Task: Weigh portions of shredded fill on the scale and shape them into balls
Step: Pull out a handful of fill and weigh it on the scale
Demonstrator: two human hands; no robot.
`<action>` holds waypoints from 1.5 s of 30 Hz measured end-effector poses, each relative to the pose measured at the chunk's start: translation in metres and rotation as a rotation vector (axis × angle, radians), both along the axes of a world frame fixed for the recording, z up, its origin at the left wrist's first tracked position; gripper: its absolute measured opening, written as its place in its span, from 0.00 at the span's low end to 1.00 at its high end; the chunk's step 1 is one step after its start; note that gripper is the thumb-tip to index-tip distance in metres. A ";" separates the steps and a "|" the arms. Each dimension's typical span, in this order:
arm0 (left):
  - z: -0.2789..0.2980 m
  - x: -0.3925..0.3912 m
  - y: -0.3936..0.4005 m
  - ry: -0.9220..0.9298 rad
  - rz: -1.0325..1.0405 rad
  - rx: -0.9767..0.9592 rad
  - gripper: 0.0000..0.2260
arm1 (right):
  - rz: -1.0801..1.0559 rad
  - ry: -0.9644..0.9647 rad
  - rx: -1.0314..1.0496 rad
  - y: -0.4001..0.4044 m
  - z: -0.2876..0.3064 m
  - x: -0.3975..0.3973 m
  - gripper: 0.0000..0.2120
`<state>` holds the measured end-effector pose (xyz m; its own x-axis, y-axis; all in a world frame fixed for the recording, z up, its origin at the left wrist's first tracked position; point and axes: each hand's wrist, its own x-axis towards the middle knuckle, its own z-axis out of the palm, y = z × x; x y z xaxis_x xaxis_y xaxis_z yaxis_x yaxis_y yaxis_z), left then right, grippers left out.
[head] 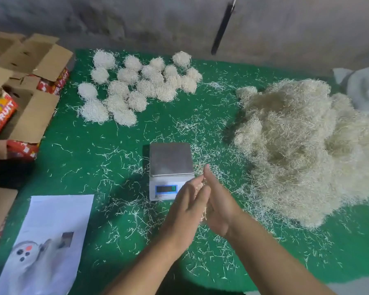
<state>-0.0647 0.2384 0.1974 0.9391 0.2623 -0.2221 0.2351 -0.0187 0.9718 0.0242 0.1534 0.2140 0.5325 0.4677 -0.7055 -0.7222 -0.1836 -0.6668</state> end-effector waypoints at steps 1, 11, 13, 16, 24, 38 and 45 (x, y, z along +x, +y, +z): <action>-0.009 -0.002 0.001 -0.004 -0.111 0.190 0.36 | -0.058 0.075 0.009 -0.002 -0.005 0.001 0.32; -0.072 -0.004 0.026 0.311 -0.571 0.719 0.31 | -0.133 0.450 0.009 -0.021 -0.045 -0.006 0.50; -0.076 0.005 0.037 0.324 -0.466 0.509 0.27 | -0.138 0.425 0.036 -0.018 -0.054 0.001 0.48; -0.078 0.031 0.063 0.400 -0.174 0.183 0.35 | -0.156 0.388 0.061 -0.011 -0.063 0.021 0.38; -0.107 0.139 0.131 0.364 0.444 -0.218 0.14 | -0.266 0.346 0.082 -0.001 -0.081 0.083 0.28; -0.146 0.171 0.130 0.508 0.538 0.121 0.27 | -0.223 0.422 -0.012 -0.060 -0.121 0.096 0.25; -0.137 0.119 0.145 0.435 0.690 0.146 0.21 | -0.206 0.401 -0.070 -0.059 -0.123 0.081 0.24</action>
<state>0.0546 0.3837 0.0599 0.3946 0.8023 -0.4478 0.5948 0.1484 0.7900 0.1053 0.0949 0.0914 0.2873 0.3246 -0.9011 -0.9472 -0.0436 -0.3177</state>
